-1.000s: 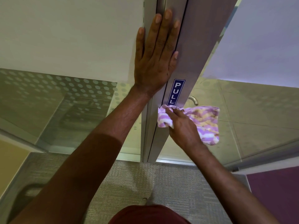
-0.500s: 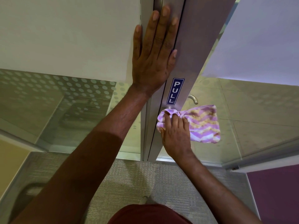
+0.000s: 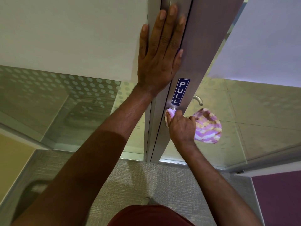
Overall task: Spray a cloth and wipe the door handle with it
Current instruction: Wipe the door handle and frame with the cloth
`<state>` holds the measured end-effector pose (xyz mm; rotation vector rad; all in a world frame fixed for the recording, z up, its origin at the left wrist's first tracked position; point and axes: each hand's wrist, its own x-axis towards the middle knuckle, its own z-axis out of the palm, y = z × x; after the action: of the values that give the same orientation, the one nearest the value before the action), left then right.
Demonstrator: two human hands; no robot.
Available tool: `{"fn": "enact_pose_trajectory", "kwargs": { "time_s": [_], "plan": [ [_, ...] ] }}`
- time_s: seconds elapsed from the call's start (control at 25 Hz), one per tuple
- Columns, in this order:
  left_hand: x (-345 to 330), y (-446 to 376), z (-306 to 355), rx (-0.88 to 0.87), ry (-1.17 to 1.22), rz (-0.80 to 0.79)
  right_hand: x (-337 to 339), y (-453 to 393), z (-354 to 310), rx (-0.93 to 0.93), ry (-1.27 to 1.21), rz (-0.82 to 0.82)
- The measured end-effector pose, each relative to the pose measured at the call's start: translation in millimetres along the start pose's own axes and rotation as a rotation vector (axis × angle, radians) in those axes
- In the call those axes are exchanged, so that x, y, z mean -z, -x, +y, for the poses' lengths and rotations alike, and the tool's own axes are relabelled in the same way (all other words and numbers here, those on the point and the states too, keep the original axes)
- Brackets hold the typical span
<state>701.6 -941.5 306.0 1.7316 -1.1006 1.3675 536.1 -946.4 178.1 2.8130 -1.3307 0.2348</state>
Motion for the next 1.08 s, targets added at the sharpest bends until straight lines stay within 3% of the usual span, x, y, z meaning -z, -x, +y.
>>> {"fn": "enact_pose_trajectory", "kwargs": {
  "time_s": [0.12, 0.2, 0.4, 0.72, 0.88, 1.08],
  "plan": [
    [0.2, -0.5, 0.7, -0.001, 0.004, -0.002, -3.1, 8.9, 1.6, -0.009, -0.018, 0.059],
    [-0.7, -0.5, 0.4, 0.001, 0.007, -0.001, -13.4, 22.3, 2.7, 0.025, 0.106, 0.116],
    [-3.7, 0.6, -0.2, 0.002, 0.0, 0.005, -18.6, 19.7, 7.3, 0.118, 0.326, 0.069],
    [-4.5, -0.1, -0.9, 0.001, -0.018, 0.021, -10.6, -7.2, 10.1, 0.057, 0.086, -0.051],
    [-4.4, -0.4, -1.9, 0.0, -0.024, 0.023, -16.4, 7.7, 16.8, 0.072, 0.017, 0.106],
    [-3.9, -0.1, -1.9, 0.004, -0.019, 0.016, -33.9, 22.8, 43.4, 0.267, 0.19, 0.261]
  ]
}}
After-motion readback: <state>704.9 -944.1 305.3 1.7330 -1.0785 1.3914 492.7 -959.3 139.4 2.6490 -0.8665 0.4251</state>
